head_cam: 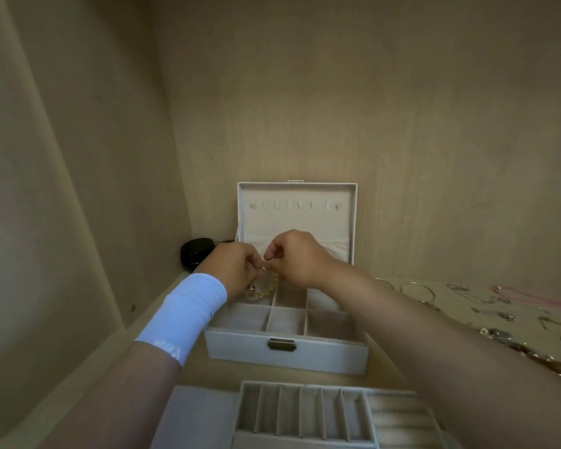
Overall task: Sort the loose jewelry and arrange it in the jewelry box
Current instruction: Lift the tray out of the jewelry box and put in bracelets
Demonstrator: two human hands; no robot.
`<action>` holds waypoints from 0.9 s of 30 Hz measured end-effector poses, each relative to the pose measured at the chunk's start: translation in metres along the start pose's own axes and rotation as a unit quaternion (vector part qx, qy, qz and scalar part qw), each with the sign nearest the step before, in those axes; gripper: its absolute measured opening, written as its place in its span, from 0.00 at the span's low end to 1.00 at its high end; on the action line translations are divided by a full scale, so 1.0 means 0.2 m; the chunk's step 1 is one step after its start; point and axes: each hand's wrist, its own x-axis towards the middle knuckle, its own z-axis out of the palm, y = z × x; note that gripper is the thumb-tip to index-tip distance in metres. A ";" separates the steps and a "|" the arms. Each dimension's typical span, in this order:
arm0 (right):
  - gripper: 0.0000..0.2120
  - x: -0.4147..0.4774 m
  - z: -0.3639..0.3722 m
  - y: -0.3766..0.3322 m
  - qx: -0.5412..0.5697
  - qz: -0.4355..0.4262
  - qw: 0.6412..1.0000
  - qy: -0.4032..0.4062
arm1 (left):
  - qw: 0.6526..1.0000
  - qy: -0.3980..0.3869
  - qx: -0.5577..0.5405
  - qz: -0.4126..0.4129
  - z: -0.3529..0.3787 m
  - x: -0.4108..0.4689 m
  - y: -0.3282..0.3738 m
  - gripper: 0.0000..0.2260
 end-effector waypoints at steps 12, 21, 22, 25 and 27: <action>0.08 0.12 0.18 0.02 -0.114 0.028 0.989 -0.092 | 0.990 -0.063 0.128 -0.022 0.04 0.01 -0.08 0.10; 0.07 -0.11 -0.26 0.08 -0.065 -0.011 0.998 0.000 | 0.995 -0.059 0.065 0.037 0.03 0.03 0.17 0.10; 0.06 -0.16 -0.33 0.12 -0.062 -0.002 0.998 0.014 | 0.996 -0.059 0.050 0.053 0.05 0.03 0.23 0.10; 0.05 -0.31 -0.50 0.29 -0.088 0.051 0.994 0.033 | 0.992 -0.075 0.015 0.103 0.12 0.05 0.43 0.09; 0.05 -0.41 -0.56 0.41 -0.113 0.096 0.989 0.021 | 0.986 -0.094 0.007 0.138 0.18 0.07 0.55 0.09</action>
